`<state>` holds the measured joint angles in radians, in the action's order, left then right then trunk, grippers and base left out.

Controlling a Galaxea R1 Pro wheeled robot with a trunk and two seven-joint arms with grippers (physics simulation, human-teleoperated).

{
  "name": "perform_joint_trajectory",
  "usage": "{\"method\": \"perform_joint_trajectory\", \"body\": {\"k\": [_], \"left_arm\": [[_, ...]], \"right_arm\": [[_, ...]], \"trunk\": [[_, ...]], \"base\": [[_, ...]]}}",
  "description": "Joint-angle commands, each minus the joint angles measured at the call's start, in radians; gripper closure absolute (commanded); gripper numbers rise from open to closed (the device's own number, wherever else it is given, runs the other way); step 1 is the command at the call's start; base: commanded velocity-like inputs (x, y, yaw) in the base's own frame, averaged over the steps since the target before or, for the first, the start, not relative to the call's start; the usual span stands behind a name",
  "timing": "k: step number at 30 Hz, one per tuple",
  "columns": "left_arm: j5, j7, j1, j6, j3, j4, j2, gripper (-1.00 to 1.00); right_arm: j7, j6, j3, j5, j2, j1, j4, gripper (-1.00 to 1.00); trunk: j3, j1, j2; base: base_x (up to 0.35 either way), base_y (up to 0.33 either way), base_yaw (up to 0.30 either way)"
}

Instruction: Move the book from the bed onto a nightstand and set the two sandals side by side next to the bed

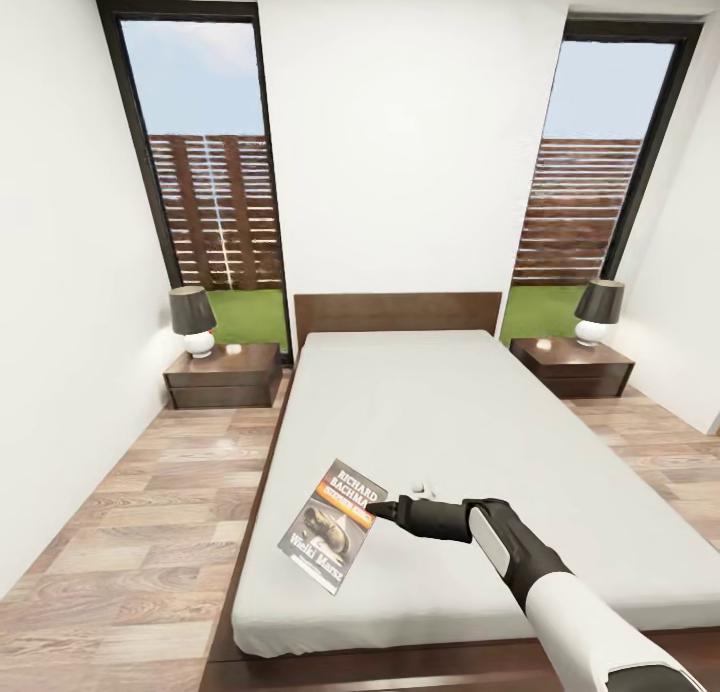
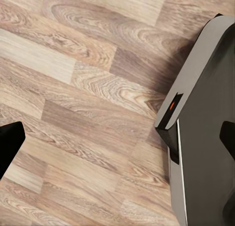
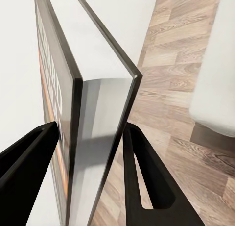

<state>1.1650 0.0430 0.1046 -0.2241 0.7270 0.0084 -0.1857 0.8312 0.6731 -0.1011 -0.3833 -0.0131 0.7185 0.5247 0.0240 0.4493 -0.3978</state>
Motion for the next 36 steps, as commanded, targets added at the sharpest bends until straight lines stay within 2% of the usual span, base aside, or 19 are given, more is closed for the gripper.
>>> {"method": "perform_joint_trajectory", "body": {"k": [1,10,36], "left_arm": [[0.010,0.005,0.000,-0.003,0.008,0.001,0.000,-1.00],[0.009,0.006,0.000,-0.004,0.008,0.001,0.000,-1.00],[0.005,0.008,0.000,-0.004,0.008,-0.001,0.000,-1.00]], "right_arm": [[-0.001,0.006,-0.002,-0.006,0.000,0.001,0.000,1.00],[-0.002,0.005,-0.004,-0.005,-0.003,0.001,0.000,1.00],[-0.002,0.004,-0.008,-0.003,-0.005,0.001,0.001,1.00]], "trunk": [[0.002,0.001,-0.002],[0.002,0.001,-0.002],[0.011,0.001,-0.002]], "base": [[0.000,0.104,0.005],[0.000,0.044,0.135],[-0.010,0.029,0.270]]}}
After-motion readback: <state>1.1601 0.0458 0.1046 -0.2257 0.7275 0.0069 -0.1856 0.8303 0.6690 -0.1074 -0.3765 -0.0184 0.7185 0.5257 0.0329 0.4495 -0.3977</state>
